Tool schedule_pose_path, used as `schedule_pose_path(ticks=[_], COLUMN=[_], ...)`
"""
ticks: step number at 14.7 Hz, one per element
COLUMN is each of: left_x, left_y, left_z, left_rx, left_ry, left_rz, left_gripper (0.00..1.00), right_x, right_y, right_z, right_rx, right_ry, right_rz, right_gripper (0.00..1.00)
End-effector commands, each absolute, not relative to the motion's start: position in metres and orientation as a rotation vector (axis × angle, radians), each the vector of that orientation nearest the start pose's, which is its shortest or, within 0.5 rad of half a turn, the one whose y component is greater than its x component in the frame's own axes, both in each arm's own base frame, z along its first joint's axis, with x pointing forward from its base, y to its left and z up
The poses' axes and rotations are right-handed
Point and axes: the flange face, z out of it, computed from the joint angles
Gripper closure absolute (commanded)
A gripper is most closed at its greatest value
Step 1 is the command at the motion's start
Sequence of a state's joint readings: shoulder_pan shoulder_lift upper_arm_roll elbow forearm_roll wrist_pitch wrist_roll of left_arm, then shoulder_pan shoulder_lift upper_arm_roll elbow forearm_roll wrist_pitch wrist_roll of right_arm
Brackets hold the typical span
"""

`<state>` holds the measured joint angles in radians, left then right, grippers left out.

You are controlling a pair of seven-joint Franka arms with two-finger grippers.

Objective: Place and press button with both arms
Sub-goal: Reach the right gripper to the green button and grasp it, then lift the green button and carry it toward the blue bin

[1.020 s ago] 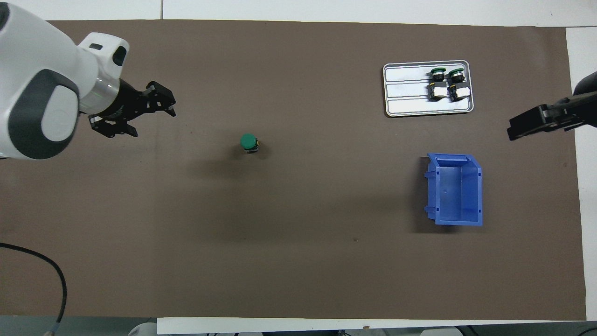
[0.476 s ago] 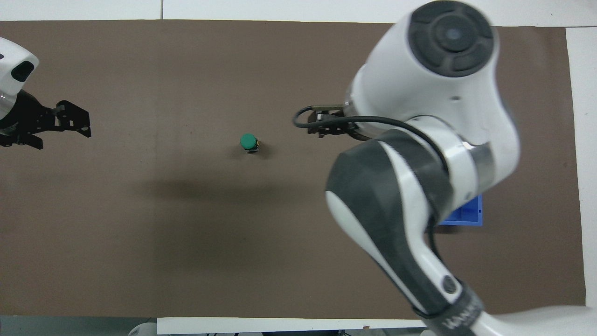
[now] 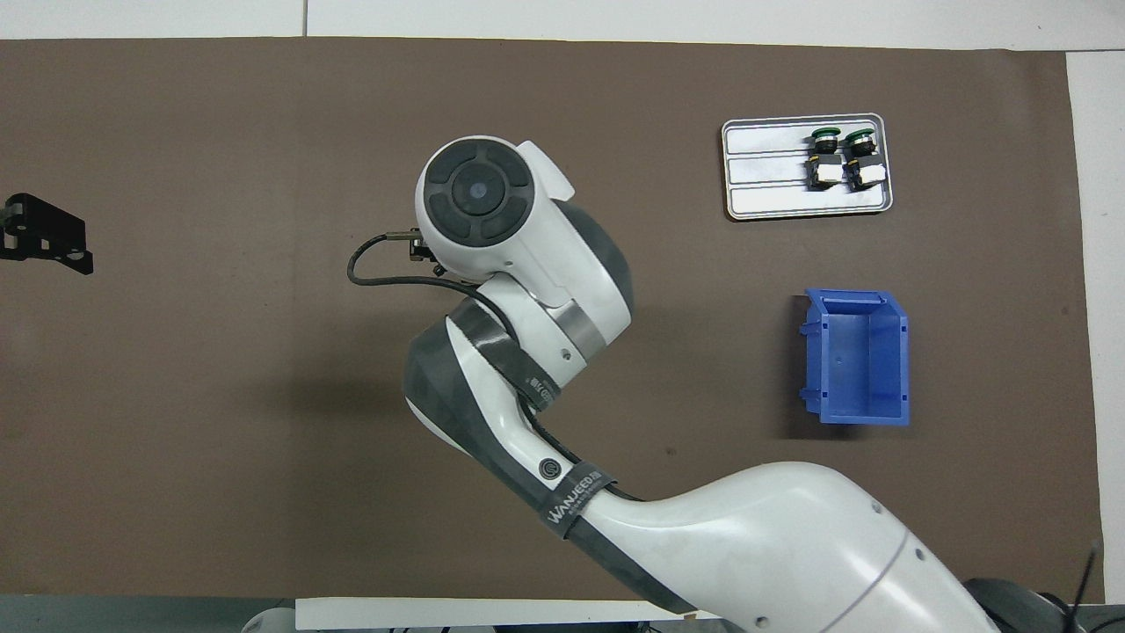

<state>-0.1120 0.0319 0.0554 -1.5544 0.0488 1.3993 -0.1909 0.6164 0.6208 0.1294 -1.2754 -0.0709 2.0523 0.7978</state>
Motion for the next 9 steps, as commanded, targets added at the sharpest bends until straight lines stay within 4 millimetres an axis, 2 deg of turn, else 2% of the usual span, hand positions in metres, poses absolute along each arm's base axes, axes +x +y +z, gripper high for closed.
schedule_pose_path(ticks=[1,3,5,9], left_x=[0.547,0.546,0.546,0.549], left_y=[-0.023,-0.015,-0.015,-0.014], left_z=[0.600,0.600,0.600,0.601], left_rx=[-3.016,-2.979,-2.980,-3.039], left_ry=[-0.156,-0.113,-0.107,-0.128], left_rz=[0.320,0.313,0.307,0.285], left_gripper=[0.00,0.00,0.00,0.00], right_x=[0.578,0.575,0.578,0.575], right_y=[0.496,0.499,0.502,0.501], right_z=[0.394,0.368,0.344,0.322], right_rx=[-2.970,-2.969,-2.964,-2.992], right_ry=[0.119,0.107,0.086,0.063], right_rz=[-0.252,-0.252,-0.284,-0.271], right_gripper=[0.01,0.01,0.01,0.04])
